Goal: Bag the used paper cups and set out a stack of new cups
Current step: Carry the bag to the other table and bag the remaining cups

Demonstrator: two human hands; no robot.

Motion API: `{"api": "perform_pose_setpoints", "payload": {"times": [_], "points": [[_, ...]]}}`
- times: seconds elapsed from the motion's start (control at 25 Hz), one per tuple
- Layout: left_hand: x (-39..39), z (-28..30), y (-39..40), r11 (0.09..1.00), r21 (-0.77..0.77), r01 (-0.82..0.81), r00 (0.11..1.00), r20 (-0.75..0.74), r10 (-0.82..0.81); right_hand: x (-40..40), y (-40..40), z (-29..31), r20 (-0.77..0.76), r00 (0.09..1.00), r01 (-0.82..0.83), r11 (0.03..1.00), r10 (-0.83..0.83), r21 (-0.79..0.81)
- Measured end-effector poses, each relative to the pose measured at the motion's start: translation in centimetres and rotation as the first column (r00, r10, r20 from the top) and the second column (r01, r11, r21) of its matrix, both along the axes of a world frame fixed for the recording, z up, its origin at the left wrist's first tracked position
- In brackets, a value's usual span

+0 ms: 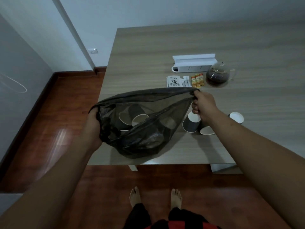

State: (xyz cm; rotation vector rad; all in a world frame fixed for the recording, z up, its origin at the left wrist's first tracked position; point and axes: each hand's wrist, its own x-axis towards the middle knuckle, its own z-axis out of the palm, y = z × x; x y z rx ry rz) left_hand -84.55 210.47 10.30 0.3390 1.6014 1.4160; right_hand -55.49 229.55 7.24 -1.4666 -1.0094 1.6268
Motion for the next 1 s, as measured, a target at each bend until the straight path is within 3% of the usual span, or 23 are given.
{"api": "perform_pose_setpoints", "payload": {"times": [0.12,0.2,0.24,0.32,0.36,0.4,0.48,0.52,0.6,0.72,0.8,0.92,1.0], "points": [[2.2,0.4,0.6,0.999,0.046,-0.014,0.999,0.033,0.012,1.1,1.0,-0.3,0.119,0.969,-0.226,0.972,0.217,0.069],[2.7,0.3,0.8,0.999,0.020,-0.038,0.999,0.010,0.038,2.7,1.8,-1.1,0.291,0.907,-0.357,0.921,0.303,0.154],[2.9,0.3,0.9,0.999,0.010,-0.039,0.999,0.001,0.039,3.7,2.4,-1.9,0.461,0.823,-0.450,0.876,0.331,0.175],[3.2,0.1,1.2,0.999,-0.014,-0.033,0.999,-0.032,0.032,5.7,3.3,-4.0,0.784,0.465,-0.698,0.715,0.412,0.037],[3.3,0.2,1.5,0.999,-0.022,-0.031,0.998,-0.054,0.030,6.2,3.4,-4.9,0.854,0.277,-0.784,0.618,0.441,-0.065],[3.3,0.2,1.7,0.999,-0.030,-0.034,0.997,-0.066,0.032,6.3,3.5,-5.7,0.888,0.144,-0.832,0.540,0.438,-0.131],[3.1,0.4,2.0,0.998,-0.048,-0.036,0.997,-0.073,0.032,5.6,3.5,-7.1,0.925,-0.002,-0.868,0.458,0.380,-0.190],[2.9,0.2,2.1,0.997,-0.061,-0.038,0.997,-0.075,0.033,5.2,3.5,-7.8,0.935,-0.032,-0.873,0.446,0.354,-0.199],[2.5,-0.1,2.3,0.996,-0.077,-0.049,0.996,-0.075,0.043,4.7,3.8,-8.4,0.944,0.030,-0.862,0.487,0.329,-0.142],[2.5,-0.1,2.8,0.996,-0.073,-0.054,0.995,-0.091,0.047,5.1,4.2,-7.2,0.880,0.357,-0.742,0.668,0.313,0.064],[2.6,0.2,3.3,0.997,-0.060,-0.050,0.994,-0.104,0.043,6.0,4.6,-5.2,0.793,0.579,-0.556,0.803,0.188,0.216],[2.6,0.4,3.8,0.997,-0.041,-0.060,0.992,-0.117,0.055,6.6,4.5,-1.2,0.482,0.875,-0.123,0.946,-0.040,0.301],[2.5,0.5,4.2,0.998,-0.044,-0.033,0.993,-0.112,0.027,5.1,3.2,1.4,0.223,0.971,0.025,0.967,-0.084,0.255]]}}
